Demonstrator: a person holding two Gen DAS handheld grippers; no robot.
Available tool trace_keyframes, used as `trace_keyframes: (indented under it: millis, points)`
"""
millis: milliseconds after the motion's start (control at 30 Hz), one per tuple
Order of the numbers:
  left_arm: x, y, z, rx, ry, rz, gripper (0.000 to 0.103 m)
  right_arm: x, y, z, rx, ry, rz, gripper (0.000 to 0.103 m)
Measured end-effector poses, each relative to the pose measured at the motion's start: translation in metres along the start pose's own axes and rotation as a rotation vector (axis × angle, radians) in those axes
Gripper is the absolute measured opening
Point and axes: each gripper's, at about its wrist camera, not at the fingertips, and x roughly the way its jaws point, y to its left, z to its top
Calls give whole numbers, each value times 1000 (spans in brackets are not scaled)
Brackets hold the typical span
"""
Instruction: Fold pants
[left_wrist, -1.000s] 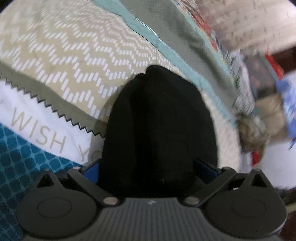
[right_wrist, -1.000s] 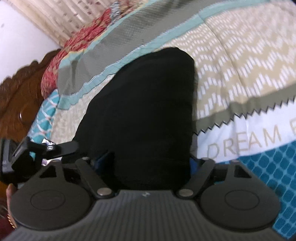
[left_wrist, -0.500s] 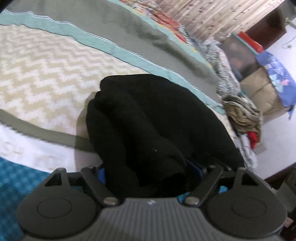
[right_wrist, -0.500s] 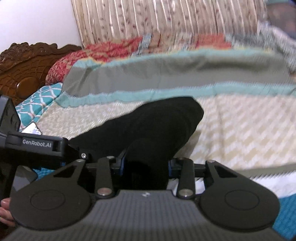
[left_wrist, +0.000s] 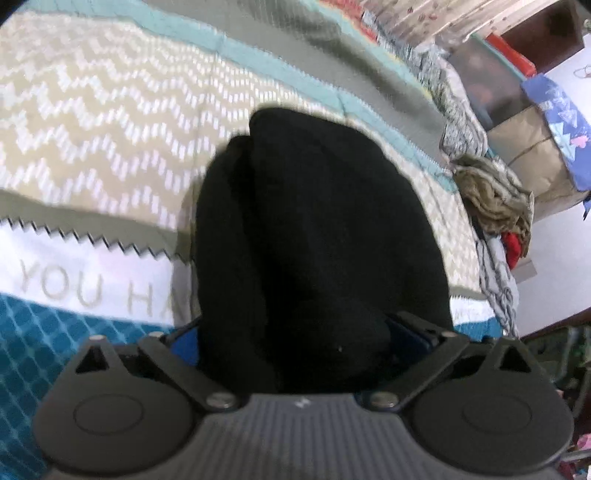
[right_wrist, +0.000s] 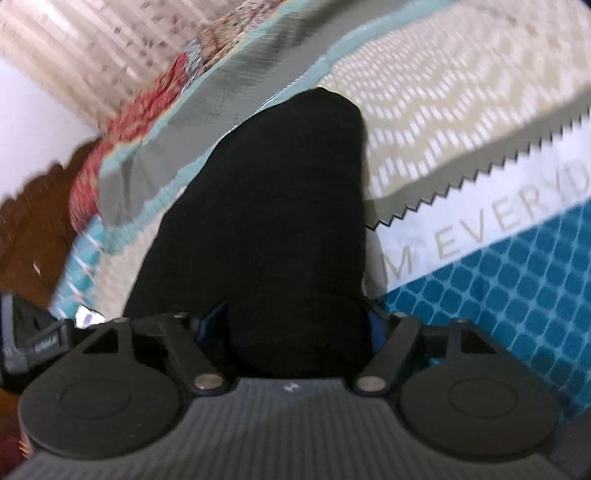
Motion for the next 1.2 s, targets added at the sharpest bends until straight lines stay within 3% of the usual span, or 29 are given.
trace_keyframes:
  millis: [133,367,533,600,767,833,900,1067,1200]
  points:
    - [-11,5,7,5,-32,-4,103,2,-6,4,37,3,65,88]
    - [8,5,9,0,42,-9,103,-19,-9,12,30,-92,60,90]
    - [21,7,5,-19,59,-36,103,-2,-2,5,7,-19,75,91]
    - [21,7,2,-7,47,-25,101,0,11,-1,-78,-20,26,83]
    - [14,4,0,31,6,-34,75,-3,30,-5,-181,-37,-13,53]
    - [8,4,1,29,-10,-41,64,-6,44,-9,-265,-63,-51,50]
    - [1,1,3,30,-35,-55,60,-8,52,-8,-323,-89,-58,46]
    - [-12,-6,13,13,-94,-123,59,-26,58,4,-367,-177,-31,44]
    - [-2,-7,16,-1,-78,-149,60,-29,55,9,-399,-206,-51,44]
